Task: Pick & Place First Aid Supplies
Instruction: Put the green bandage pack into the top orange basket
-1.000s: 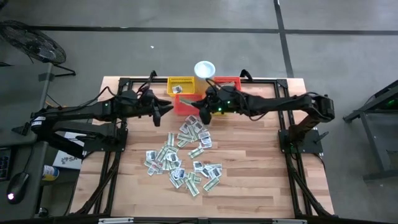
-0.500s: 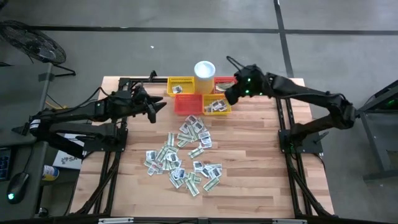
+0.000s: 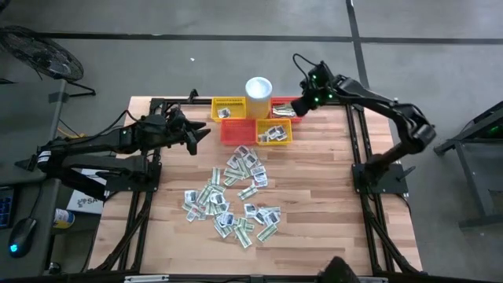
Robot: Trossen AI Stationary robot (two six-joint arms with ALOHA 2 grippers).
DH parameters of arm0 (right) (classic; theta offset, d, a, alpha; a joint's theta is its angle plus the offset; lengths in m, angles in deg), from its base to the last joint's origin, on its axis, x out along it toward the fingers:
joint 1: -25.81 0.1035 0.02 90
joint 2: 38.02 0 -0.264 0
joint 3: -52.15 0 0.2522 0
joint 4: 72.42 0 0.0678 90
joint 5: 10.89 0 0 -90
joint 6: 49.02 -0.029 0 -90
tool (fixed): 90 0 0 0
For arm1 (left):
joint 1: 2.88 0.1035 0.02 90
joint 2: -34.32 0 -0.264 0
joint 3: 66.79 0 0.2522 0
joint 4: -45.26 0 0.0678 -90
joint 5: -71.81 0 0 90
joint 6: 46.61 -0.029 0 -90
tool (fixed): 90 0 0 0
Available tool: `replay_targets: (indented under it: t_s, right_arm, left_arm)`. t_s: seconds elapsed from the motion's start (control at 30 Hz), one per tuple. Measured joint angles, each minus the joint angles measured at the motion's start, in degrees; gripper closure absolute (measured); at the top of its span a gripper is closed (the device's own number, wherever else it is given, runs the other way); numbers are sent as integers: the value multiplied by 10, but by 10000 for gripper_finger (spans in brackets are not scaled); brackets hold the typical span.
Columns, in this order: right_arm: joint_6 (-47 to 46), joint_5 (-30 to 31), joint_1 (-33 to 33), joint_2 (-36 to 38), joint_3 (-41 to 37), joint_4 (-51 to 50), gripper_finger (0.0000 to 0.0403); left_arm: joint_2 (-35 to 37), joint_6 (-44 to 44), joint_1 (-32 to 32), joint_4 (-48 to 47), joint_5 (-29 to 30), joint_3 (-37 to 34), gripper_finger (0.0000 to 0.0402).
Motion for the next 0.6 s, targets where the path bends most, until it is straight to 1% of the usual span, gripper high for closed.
replay_targets:
  t_s: [0.07, 0.13, 0.37, 0.6]
  right_arm:
    - [-2, -39, -14, -26, 0, 19, 403]
    - [-4, -60, -21, -50, 0, 38, 403]
    - [-61, -67, -32, -102, 0, 127, 403]
    - [-66, -67, -41, -134, 0, 133, 402]
  left_arm:
    - [0, 5, 0, 0, 0, 0, 227]
    - [0, 12, 0, 0, 0, 0, 227]
    - [0, 37, 0, 0, 3, 0, 227]
    - [0, 55, 0, 0, 4, 0, 227]
